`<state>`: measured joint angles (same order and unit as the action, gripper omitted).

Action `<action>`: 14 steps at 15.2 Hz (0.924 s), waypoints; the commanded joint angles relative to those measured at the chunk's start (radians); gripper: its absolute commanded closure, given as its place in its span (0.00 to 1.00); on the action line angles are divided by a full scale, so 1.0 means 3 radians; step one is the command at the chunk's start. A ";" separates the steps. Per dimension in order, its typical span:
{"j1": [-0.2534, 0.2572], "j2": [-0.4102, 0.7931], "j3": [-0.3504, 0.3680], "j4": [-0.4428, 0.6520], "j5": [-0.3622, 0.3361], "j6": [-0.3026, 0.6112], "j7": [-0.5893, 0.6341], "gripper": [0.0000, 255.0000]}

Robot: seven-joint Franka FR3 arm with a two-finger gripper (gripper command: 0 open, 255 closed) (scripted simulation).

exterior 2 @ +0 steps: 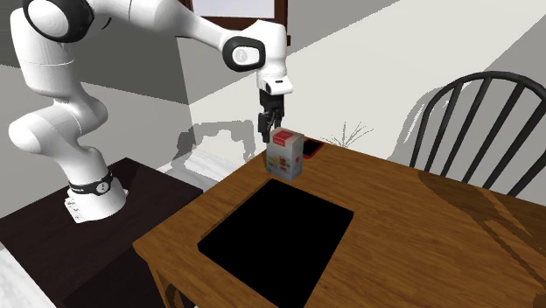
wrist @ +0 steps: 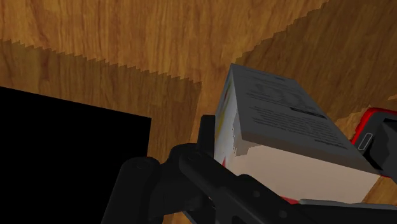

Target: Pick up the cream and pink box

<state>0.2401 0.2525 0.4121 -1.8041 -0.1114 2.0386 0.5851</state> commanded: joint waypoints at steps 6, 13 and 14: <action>0.0007 0.0025 -0.0002 -0.0039 -0.0014 0.0063 0.0016 1.00; 0.0007 0.0026 -0.0002 -0.0037 -0.0015 0.0063 0.0015 1.00; 0.0005 0.0010 0.0001 -0.0012 -0.0006 0.0023 0.0009 1.00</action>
<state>0.2419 0.2567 0.4121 -1.8123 -0.1138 2.0510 0.5890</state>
